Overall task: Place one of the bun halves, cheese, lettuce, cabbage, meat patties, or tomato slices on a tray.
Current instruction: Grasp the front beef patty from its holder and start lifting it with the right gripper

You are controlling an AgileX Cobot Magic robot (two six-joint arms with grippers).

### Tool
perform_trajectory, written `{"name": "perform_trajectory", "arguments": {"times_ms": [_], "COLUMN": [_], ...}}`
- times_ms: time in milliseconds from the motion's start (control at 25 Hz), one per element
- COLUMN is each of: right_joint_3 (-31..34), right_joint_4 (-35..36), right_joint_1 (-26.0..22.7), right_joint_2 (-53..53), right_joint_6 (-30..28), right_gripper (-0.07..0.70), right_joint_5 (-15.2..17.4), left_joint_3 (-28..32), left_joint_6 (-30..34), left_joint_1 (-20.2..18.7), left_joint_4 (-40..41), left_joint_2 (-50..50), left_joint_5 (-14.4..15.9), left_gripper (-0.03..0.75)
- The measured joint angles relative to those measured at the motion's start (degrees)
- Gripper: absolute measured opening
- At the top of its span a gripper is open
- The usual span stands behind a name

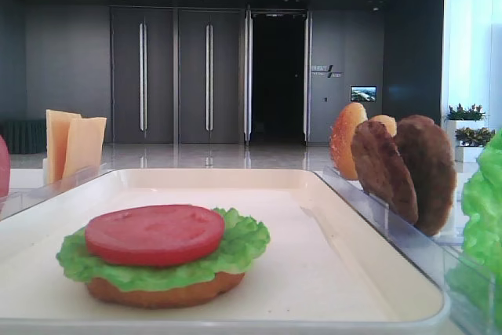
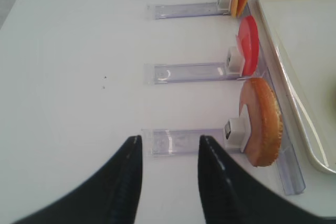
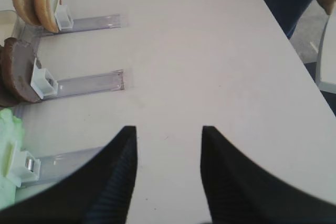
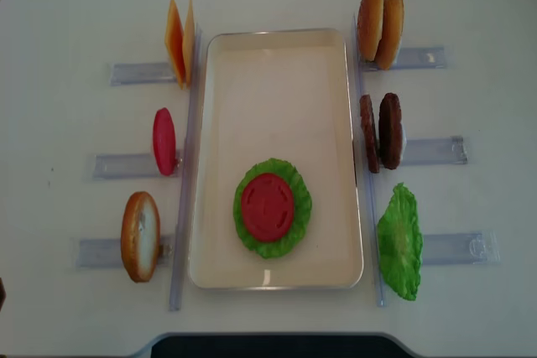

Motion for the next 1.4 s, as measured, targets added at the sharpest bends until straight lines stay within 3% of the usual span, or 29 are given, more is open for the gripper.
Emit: {"name": "perform_trajectory", "arguments": {"times_ms": [240, 880, 1400], "right_joint_3": [-2.6, -20.0, -32.7], "right_joint_4": [0.0, 0.1, 2.7], "right_joint_1": [0.0, 0.0, 0.0], "right_joint_2": [5.1, 43.4, 71.5], "right_joint_6": [0.0, -0.2, -2.5], "right_gripper": [0.307, 0.307, 0.307], "right_joint_5": [0.1, 0.0, 2.4], "left_joint_3": [0.0, 0.0, 0.0], "left_joint_6": [0.0, -0.6, -0.6], "left_joint_1": [0.0, 0.0, 0.0], "left_joint_4": [0.0, 0.3, 0.4], "left_joint_2": [0.0, 0.0, 0.0], "left_joint_5": [0.0, 0.0, 0.0], "left_gripper": [0.275, 0.274, 0.274]}}
